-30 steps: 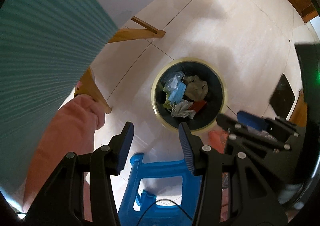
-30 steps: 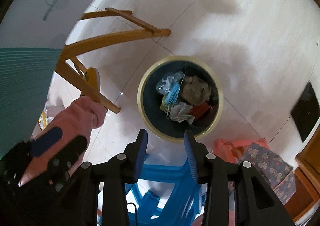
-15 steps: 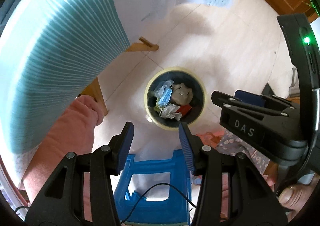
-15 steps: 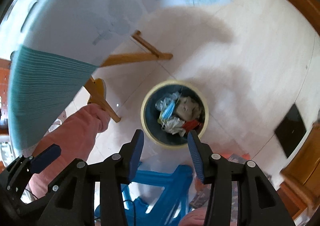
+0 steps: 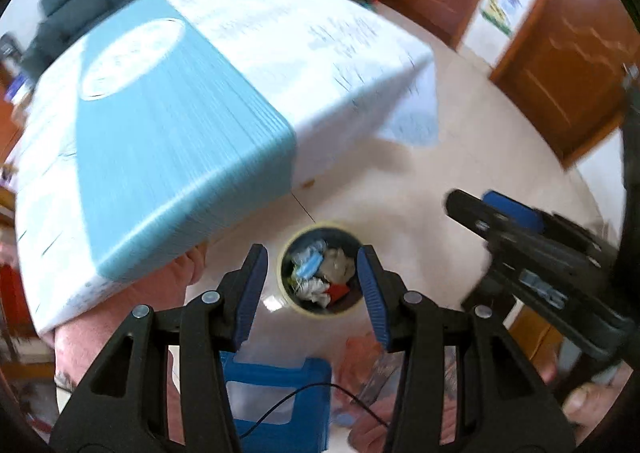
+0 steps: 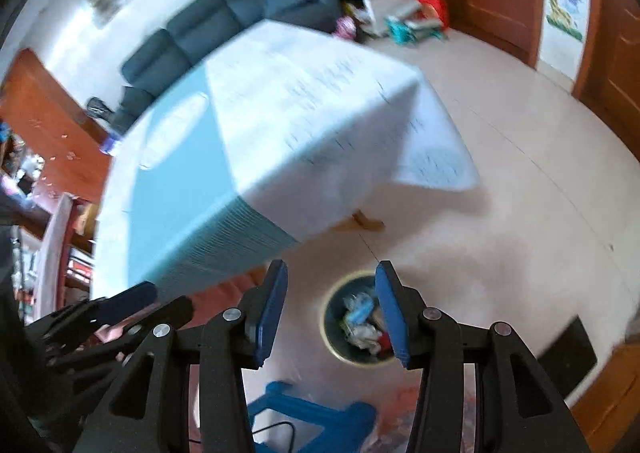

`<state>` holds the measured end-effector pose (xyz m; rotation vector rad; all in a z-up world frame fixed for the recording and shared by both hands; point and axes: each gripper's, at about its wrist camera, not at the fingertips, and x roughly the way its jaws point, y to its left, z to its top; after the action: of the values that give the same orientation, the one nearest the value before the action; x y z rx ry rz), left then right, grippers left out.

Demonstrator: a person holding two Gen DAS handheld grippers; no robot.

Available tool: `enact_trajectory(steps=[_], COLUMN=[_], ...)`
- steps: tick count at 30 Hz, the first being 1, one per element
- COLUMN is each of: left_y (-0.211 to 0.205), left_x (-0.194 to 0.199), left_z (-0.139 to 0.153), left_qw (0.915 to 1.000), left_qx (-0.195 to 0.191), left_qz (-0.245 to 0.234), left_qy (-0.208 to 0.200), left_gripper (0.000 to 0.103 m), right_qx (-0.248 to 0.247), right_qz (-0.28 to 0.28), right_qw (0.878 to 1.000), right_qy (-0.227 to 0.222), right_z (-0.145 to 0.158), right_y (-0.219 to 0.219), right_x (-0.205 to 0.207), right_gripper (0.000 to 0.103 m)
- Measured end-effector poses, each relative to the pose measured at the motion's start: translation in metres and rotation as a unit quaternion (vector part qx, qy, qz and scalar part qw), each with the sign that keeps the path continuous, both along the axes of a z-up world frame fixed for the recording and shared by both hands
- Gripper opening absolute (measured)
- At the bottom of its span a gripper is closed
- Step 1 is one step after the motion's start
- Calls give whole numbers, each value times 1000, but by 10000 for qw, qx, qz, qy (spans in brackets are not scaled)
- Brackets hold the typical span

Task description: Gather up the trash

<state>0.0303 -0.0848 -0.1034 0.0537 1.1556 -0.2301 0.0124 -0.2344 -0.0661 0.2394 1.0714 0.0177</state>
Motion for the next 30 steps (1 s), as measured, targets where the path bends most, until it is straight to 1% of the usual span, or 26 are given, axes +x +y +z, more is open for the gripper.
enact_trajectory(steps=[3,5,6,8,9,11,14,16,18,20,21,23,24,26,30], left_y=[10,16,18,19,18,16,15,14,16,20,24,28,32,35,34], left_x=[2,1,-2,-7,-10,-14,-20,-24,-29,-33,-36,-39,-42,-43,-44], left_z=[13,18,23,28,32,36,35,37,40,42,45,47,49,50,51], left_qw=[9993,9985,9979,9973,9963,9946,9949,9941,9921,9893,9862,9793,9746,9732,9731], left_qx=[-107,-312,-380,-267,-117,56,28,28,7,-69,-57,78,71,-72,-101], left_qz=[356,447,524,671,823,995,971,1021,1158,1325,1501,1842,2050,2093,2058], left_qy=[49,105,42,-135,-237,-284,-283,-376,-485,-601,-701,-840,-900,-952,-1031], left_gripper=[44,44,44,44,44,44,44,44,44,44,44,44,44,44,44], right_qx=[-68,104,173,198,172,218,207,188,295,221,112,56,57,40,14], right_qz=[129,250,320,486,578,731,954,1025,1064,1122,1150,1211,1239,1310,1369], right_qw=[9996,9987,9980,9962,9951,9931,9898,9878,9867,9861,9862,9858,9856,9850,9851], right_qy=[-253,-442,-524,-699,-778,-888,-1037,-1156,-1192,-1202,-1187,-1159,-1149,-1123,-1038], right_z=[23,38,44,58,64,77,89,97,99,99,98,92,90,85,75], right_y=[4,11,12,16,19,27,33,33,32,32,34,36,37,39,41], right_x=[-2,-2,-2,-1,0,1,0,-6,-9,-14,-15,-16,-16,-16,-13], right_gripper=[47,47,47,47,47,47,47,47,47,47,47,47,47,47,47])
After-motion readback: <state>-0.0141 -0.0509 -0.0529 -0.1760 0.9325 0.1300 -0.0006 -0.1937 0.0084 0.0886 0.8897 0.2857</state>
